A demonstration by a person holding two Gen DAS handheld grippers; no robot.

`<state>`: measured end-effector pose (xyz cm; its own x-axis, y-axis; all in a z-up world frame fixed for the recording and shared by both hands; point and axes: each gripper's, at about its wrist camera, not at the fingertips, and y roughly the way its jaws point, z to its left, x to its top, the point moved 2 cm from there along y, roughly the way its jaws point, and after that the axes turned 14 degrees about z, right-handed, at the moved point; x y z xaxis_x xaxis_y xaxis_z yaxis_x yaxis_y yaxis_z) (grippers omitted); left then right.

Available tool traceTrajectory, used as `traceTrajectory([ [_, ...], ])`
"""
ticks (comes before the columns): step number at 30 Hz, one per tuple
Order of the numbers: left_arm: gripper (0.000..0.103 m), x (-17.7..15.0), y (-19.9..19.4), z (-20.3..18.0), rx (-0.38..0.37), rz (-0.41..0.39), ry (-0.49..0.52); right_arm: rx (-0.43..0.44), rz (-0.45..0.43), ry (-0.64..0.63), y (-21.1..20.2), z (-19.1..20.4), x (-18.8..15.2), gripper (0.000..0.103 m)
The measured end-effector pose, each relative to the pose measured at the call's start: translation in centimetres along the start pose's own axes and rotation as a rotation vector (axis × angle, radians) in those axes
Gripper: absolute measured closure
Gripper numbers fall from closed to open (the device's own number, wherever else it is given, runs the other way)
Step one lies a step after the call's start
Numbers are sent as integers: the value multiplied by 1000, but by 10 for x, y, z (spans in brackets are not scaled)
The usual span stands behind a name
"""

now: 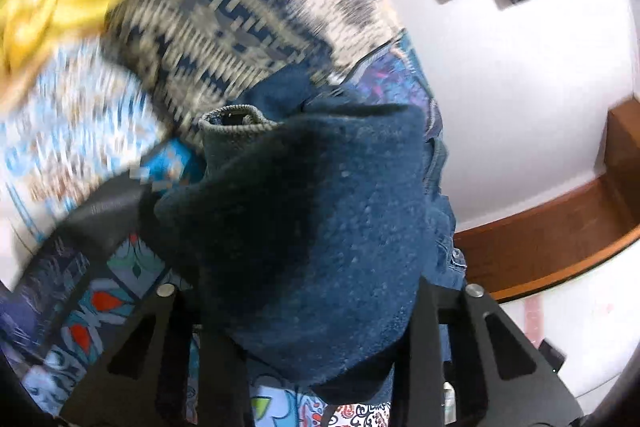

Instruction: Fold large clothes

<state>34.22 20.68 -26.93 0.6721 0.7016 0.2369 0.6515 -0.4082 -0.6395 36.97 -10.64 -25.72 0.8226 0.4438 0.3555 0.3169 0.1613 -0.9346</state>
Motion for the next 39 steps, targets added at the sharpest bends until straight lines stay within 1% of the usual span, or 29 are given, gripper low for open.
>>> traceTrajectory([
  [3, 77, 3, -19, -24, 15, -58, 79, 18, 11, 3, -4, 2, 2, 3],
  [6, 78, 6, -44, -48, 21, -135, 142, 76, 2, 2, -12, 9, 8, 3],
  [8, 78, 6, -62, -54, 32, -178, 172, 110, -21, 1, -18, 16, 15, 3],
  [9, 79, 6, -73, -61, 46, -211, 199, 124, -33, -2, -21, 21, 18, 3],
  [11, 79, 9, -84, -68, 75, -245, 234, 158, -54, -11, -27, 36, 26, 3],
  [15, 79, 4, -104, -80, 148, -280, 311, 233, -62, -58, -27, 71, 37, 3],
  [17, 79, 1, -105, -85, 181, -280, 344, 246, -42, -100, -20, 89, 39, 3],
  [19, 79, -1, -98, -90, 205, -263, 371, 239, 2, -132, -4, 106, 38, 3],
  [21, 79, -3, -88, -94, 225, -228, 384, 235, 36, -112, 11, 110, 36, 3],
  [23, 79, -5, -78, -98, 225, -190, 384, 256, 96, -77, 27, 109, 34, 3],
  [24, 79, -6, -75, -102, 230, -181, 384, 257, 109, -74, 33, 109, 33, 3],
  [28, 79, -8, -69, -120, 228, -174, 421, 227, 109, -143, 27, 110, 28, 3],
  [29, 79, -8, -67, -126, 229, -173, 435, 232, 106, -146, 23, 107, 26, 3],
  [32, 79, -13, -59, -151, 230, -170, 490, 294, 65, -111, 2, 85, 14, 3],
  [36, 80, -26, -41, -191, 221, -155, 579, 305, -6, 27, -28, 38, -10, 3],
  [39, 80, -48, -16, -226, 216, -124, 670, 292, -50, 137, -44, 0, -29, 3],
])
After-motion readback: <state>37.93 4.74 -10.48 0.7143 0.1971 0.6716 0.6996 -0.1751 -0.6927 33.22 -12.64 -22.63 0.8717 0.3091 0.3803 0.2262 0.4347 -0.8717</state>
